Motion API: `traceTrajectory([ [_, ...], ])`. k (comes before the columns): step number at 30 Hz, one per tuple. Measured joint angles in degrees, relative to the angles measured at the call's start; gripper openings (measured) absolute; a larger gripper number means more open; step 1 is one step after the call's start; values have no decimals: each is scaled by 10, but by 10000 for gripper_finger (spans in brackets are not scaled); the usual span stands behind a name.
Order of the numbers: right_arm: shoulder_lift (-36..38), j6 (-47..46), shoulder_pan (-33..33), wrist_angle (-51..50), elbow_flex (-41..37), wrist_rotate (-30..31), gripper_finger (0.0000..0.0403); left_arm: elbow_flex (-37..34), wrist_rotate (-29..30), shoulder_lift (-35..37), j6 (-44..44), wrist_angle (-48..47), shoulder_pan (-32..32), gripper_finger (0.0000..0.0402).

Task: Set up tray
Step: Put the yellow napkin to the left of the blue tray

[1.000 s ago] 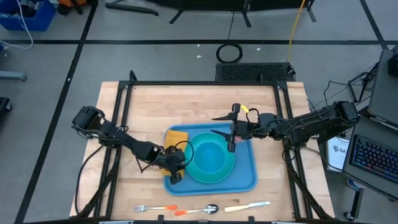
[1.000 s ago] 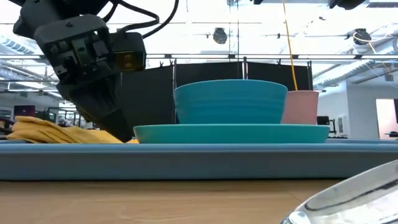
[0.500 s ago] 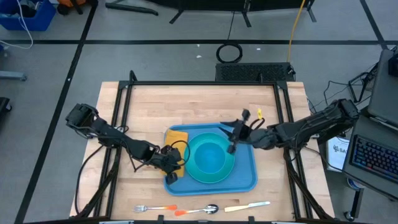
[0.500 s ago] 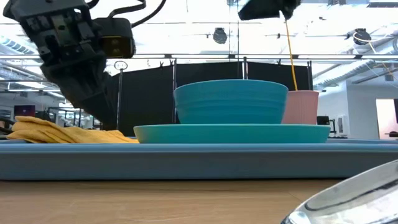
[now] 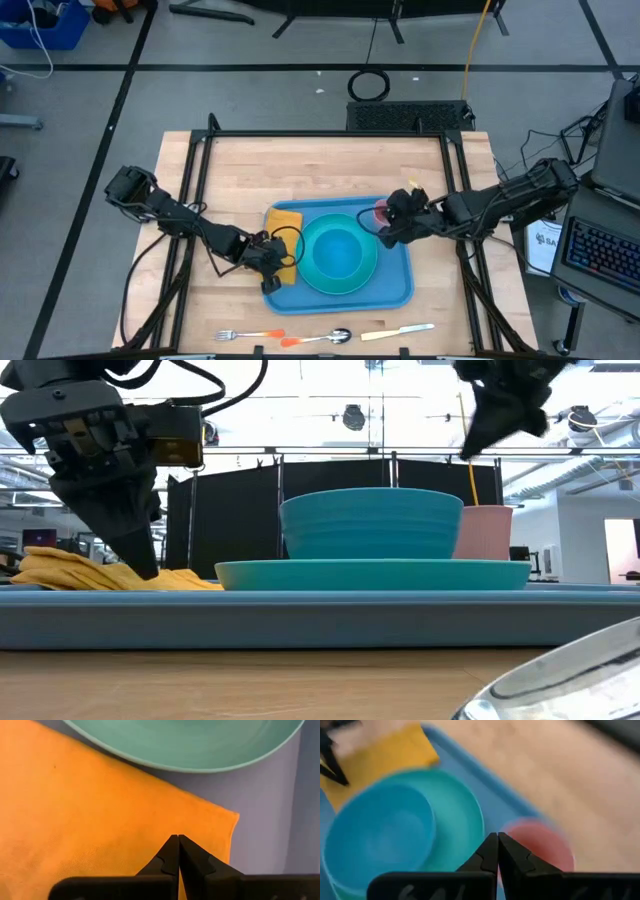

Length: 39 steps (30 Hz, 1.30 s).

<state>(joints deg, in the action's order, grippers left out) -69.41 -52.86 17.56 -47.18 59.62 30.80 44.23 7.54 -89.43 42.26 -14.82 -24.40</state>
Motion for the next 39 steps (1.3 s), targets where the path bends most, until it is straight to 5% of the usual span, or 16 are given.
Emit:
traceTrajectory([
  [16,-14,-187,21,-156,-28,-76,0,0,6,0,-15,0,0,5],
  [23,-14,-270,26,-186,-77,-173,0,0,11,0,-15,1,0,5],
  [39,-14,-259,-16,39,-259,-281,0,0,16,0,-13,0,0,14],
])
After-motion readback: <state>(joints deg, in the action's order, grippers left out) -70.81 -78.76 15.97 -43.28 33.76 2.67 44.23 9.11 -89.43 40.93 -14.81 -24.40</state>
